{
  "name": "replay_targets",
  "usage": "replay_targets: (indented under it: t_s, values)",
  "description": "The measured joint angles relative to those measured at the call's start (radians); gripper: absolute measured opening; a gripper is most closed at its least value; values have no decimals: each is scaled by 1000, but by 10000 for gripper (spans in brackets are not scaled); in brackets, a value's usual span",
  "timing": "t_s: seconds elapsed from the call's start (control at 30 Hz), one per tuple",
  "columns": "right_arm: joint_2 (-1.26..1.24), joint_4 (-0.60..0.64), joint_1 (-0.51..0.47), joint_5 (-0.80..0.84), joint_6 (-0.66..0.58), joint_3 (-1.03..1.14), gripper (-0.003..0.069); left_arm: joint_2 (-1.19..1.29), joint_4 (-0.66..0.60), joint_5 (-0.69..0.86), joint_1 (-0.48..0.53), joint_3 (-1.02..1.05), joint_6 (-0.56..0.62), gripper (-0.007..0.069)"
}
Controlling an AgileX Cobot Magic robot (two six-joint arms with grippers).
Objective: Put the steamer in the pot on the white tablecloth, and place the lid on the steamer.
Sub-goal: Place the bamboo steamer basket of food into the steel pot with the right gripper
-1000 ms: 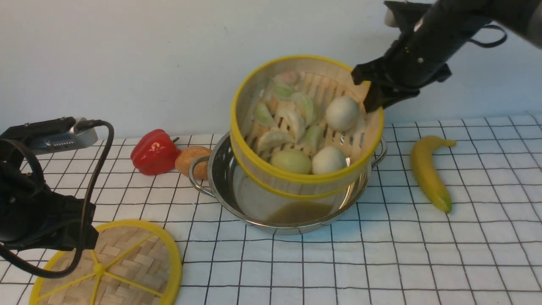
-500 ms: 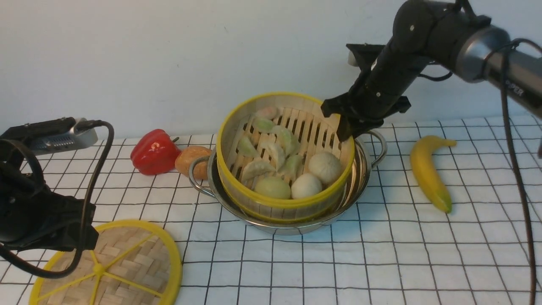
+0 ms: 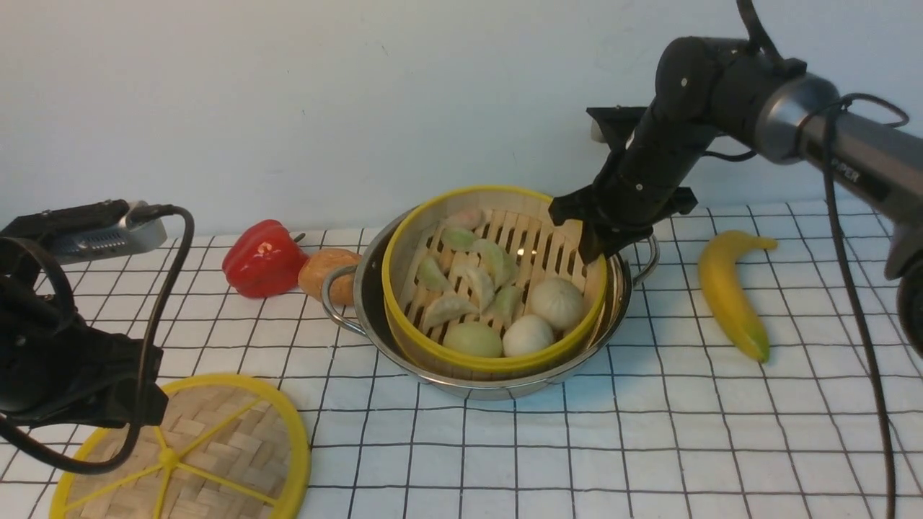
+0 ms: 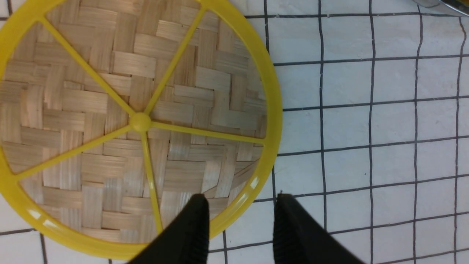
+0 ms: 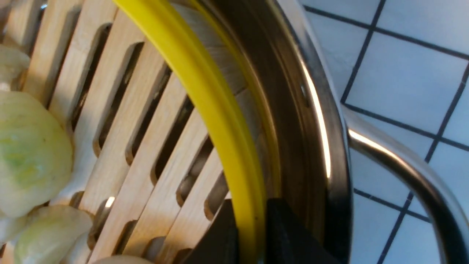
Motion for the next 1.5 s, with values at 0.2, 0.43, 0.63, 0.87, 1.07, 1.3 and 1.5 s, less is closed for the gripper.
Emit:
replay_targets:
  t_s: [0.2,0.43,0.63,0.87,1.07,1.3,1.5]
  values:
    - [0,2,0,-2,-7,0,89,0,0,0,0,0,0,243]
    - [0,7,0,-2,-8,0,109,0,0,1,0,0,0,243]
    - [0,29,0,-4,-7,-9,235,0,0,1,0,0,0,243]
    - [0,51,-1,-4,-7,-11,398,0,0,2,0,0,0,243]
    - [0,54,-1,-4,-7,-11,437,0,0,2,0,0,0,243]
    - [0,79,-1,-5,-14,-11,442,0,0,2,0,0,0,243]
    - [-38,-19,-1,-5,-14,-11,442,0,0,2,0,0,0,243]
